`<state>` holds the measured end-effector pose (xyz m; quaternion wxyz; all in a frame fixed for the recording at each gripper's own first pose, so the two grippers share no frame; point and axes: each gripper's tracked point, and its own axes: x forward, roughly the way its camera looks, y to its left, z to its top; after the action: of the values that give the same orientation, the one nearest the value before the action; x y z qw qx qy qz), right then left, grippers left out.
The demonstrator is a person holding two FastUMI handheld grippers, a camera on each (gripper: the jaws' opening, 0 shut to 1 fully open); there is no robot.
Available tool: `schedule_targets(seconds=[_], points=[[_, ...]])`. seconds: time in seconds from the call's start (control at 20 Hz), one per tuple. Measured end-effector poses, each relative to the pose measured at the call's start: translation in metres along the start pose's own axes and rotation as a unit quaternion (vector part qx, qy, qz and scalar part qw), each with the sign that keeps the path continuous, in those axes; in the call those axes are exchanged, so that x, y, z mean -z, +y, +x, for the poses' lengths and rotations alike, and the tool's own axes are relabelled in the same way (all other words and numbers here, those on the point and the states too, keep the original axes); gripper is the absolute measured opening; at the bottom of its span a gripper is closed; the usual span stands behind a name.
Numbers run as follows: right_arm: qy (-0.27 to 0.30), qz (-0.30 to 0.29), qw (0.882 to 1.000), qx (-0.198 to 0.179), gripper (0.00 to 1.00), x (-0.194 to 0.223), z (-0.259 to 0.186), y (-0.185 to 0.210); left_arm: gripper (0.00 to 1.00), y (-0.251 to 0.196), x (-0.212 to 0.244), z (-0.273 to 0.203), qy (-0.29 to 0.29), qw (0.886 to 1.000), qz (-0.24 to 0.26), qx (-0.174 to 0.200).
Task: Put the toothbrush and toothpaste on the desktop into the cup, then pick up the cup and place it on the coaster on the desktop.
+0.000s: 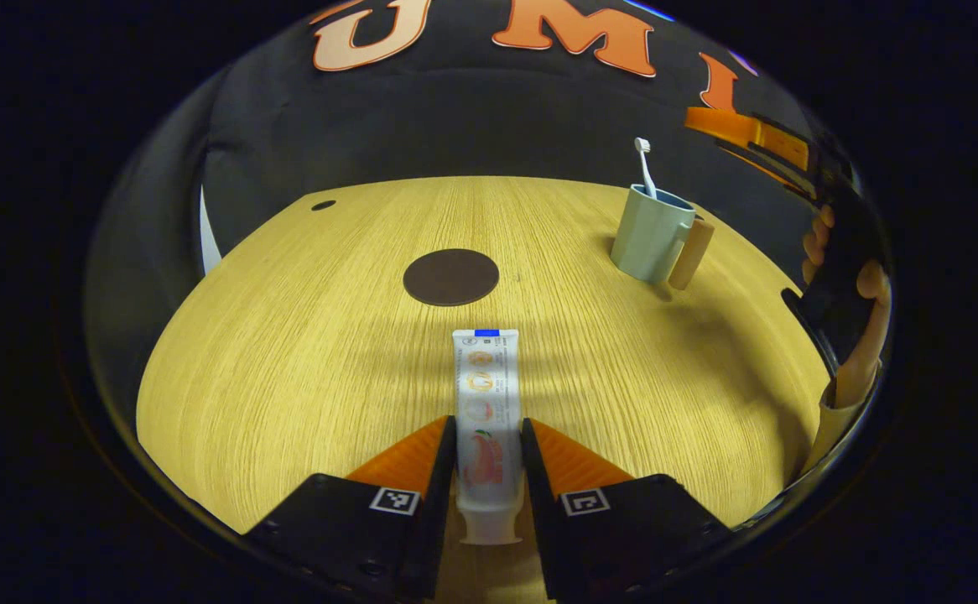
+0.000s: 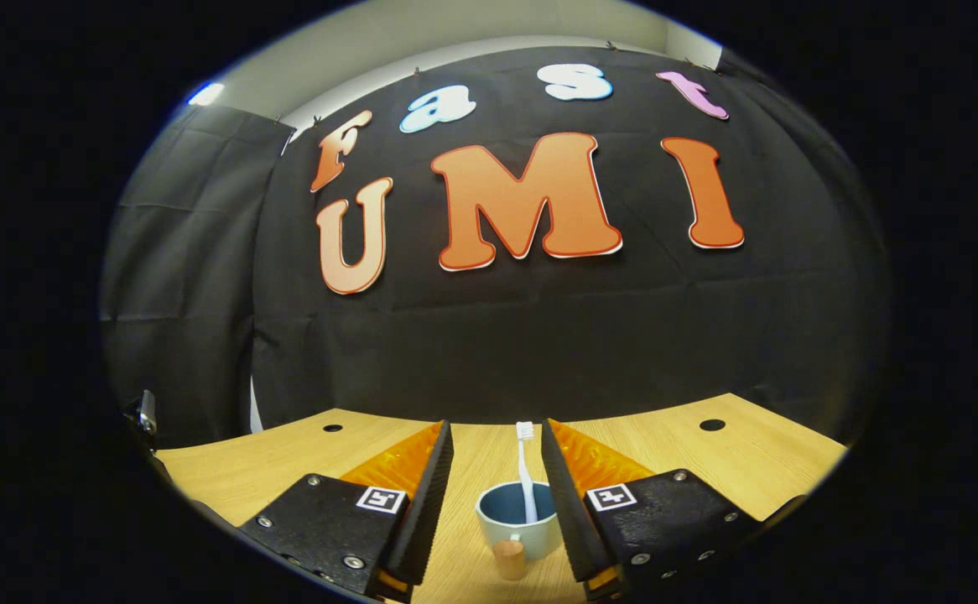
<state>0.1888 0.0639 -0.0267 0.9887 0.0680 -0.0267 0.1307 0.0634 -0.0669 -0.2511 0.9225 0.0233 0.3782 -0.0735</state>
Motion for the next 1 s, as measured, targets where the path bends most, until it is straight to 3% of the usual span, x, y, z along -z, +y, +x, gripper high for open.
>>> schedule_targets(seconds=[0.1, 0.15, 0.2, 0.25, 0.4, 0.65, 1.0], points=[[-0.010, 0.007, 1.000, -0.006, 0.74, -0.005, -0.009, 0.005, 0.42, 0.000, -0.002, 0.003, -0.008, 1.000, -0.001, 0.005], [-0.014, 0.009, 1.000, -0.006, 0.68, -0.007, -0.011, 0.006, 0.42, 0.000, -0.002, 0.003, -0.005, 1.000, -0.002, 0.008], [-0.019, 0.009, 1.000, -0.006, 0.68, -0.009, -0.013, 0.006, 0.35, 0.000, -0.003, 0.005, -0.008, 1.000, 0.003, 0.012], [-0.020, 0.009, 1.000, -0.007, 0.68, -0.009, -0.014, 0.006, 0.37, 0.001, -0.003, 0.005, -0.010, 1.000, 0.001, 0.015], [-0.019, 0.016, 1.000, -0.001, 0.68, -0.009, -0.017, -0.002, 0.30, 0.000, -0.004, 0.001, -0.027, 0.999, 0.002, 0.027], [-0.017, 0.028, 0.999, 0.012, 0.67, -0.009, -0.026, -0.020, 0.25, -0.010, -0.013, -0.004, -0.101, 0.994, 0.008, 0.033], [-0.015, 0.030, 0.999, 0.024, 0.67, -0.005, -0.051, -0.041, 0.25, -0.031, -0.090, -0.039, -0.250, 0.968, 0.012, 0.030]])
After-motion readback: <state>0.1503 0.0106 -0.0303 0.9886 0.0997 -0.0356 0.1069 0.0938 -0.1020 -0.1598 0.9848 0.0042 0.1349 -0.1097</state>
